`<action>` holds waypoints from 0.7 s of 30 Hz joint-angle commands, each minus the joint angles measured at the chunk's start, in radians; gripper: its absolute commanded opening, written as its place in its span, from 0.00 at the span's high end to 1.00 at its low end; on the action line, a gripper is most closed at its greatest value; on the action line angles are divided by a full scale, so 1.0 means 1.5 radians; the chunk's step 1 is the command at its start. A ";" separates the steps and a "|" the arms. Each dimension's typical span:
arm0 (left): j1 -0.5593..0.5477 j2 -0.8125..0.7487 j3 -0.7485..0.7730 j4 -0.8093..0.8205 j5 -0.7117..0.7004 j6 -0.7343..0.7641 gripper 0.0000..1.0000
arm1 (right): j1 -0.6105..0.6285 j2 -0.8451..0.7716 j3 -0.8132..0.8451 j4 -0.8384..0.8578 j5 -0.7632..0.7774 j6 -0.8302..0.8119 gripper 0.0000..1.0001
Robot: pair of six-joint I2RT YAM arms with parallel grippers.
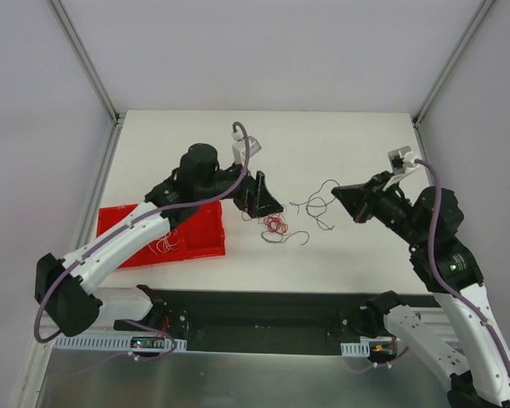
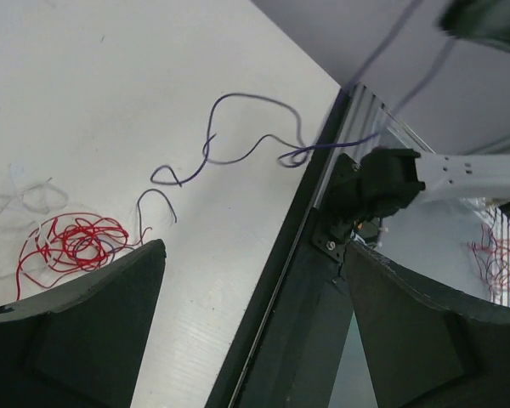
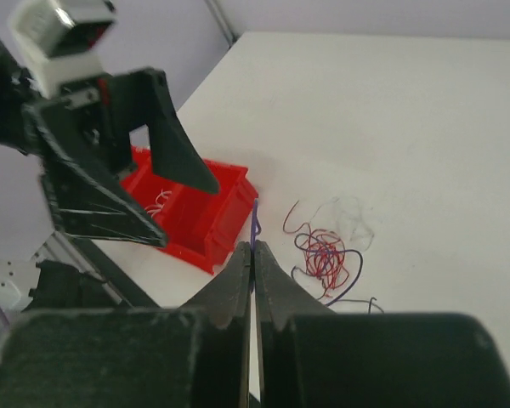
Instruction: Untangle the cables
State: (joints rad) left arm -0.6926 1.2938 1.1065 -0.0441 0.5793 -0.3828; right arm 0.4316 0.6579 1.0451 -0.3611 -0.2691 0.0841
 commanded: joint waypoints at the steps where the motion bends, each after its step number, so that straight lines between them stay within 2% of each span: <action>1: -0.004 -0.088 -0.039 0.000 0.085 0.069 0.14 | 0.003 0.000 -0.047 0.078 -0.133 -0.001 0.99; 9: -0.019 -0.149 -0.073 0.054 0.096 0.084 0.13 | 0.030 0.032 -0.129 0.238 -0.229 0.132 0.99; 15: -0.031 -0.142 -0.133 0.175 0.107 0.033 0.23 | 0.051 0.043 -0.136 0.316 -0.230 0.195 1.00; 17: -0.035 -0.142 -0.153 0.208 0.104 0.022 0.28 | 0.051 0.044 -0.133 0.330 -0.231 0.210 1.00; 19: -0.036 -0.142 -0.170 0.234 0.100 0.012 0.37 | 0.050 0.046 -0.130 0.335 -0.231 0.219 1.00; 21: -0.041 -0.142 -0.185 0.261 0.090 0.003 0.41 | 0.050 0.047 -0.129 0.339 -0.230 0.226 1.00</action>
State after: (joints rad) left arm -0.7410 1.0870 0.8619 0.1787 0.7029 -0.3408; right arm 0.5030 0.7288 0.8318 0.0402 -0.5892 0.3614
